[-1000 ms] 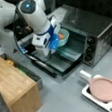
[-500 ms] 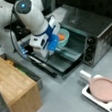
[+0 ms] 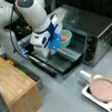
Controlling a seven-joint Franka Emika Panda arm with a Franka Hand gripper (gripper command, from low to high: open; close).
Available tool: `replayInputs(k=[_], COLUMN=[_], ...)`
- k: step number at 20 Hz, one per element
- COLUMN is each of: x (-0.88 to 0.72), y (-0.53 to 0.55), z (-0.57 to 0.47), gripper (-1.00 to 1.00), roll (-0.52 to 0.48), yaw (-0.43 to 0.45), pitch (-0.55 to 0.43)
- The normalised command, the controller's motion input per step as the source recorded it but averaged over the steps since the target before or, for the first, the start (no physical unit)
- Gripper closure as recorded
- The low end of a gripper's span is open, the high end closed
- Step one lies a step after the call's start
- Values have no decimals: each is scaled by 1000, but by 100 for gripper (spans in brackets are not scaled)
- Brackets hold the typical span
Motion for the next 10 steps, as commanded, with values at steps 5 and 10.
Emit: replayInputs(k=[5,10], x=[501,499], y=[-345,-291], z=[398,417], gripper=[100,100], roll=[-69,-20], yaw=[145,118], pitch=[336,306])
